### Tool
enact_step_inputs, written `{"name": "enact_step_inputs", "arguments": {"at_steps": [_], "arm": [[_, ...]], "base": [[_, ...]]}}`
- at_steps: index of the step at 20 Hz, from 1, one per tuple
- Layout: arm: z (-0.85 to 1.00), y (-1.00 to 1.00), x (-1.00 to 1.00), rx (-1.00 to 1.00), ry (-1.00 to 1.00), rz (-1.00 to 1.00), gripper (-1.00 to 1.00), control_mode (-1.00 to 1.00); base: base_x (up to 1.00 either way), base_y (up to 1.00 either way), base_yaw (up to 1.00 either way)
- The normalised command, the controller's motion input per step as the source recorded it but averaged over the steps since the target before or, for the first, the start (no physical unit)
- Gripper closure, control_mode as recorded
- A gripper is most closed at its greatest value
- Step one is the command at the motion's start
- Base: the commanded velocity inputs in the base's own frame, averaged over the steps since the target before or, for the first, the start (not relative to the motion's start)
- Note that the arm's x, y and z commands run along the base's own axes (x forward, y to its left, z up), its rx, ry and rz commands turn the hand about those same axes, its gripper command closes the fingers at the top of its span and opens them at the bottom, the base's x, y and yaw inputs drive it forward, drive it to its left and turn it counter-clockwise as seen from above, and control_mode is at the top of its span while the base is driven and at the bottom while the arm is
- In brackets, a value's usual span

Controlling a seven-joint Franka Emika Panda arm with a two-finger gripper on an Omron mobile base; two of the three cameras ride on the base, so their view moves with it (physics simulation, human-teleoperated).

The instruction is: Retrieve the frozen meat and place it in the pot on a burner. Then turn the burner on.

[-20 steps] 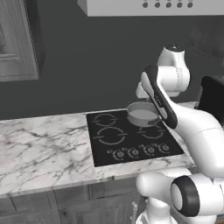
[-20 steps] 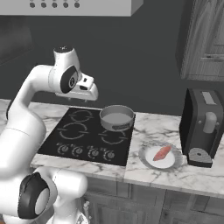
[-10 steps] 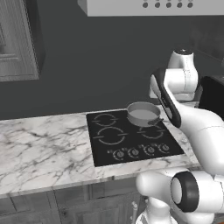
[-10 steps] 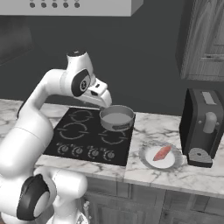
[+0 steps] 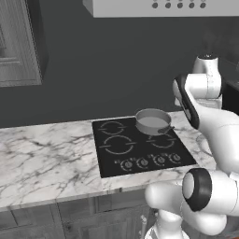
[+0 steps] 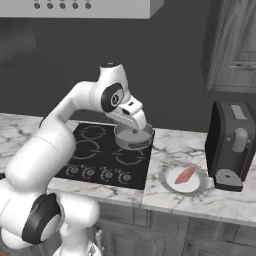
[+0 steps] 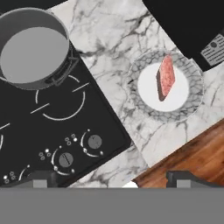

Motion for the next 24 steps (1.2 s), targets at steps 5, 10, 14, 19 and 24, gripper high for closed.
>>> {"name": "enact_step_inputs", "arguments": {"at_steps": [5,10,14,19,24], "arm": [[-0.31,-0.74,0.00,0.00,0.06,-0.20,-1.00,-1.00],[-0.34,-0.61,0.00,0.00,0.02,-0.17,-1.00,-1.00],[-0.40,-0.54,0.00,0.00,0.00,-0.14,-1.00,-1.00],[-0.33,-0.52,0.00,0.00,0.00,-0.12,-1.00,-1.00],[-0.31,-0.31,0.01,0.00,0.00,-0.05,-1.00,-1.00]], "base": [[0.00,0.00,0.00],[0.00,0.00,0.00],[0.00,0.00,0.00],[0.00,0.00,0.00],[0.00,0.00,0.00]]}}
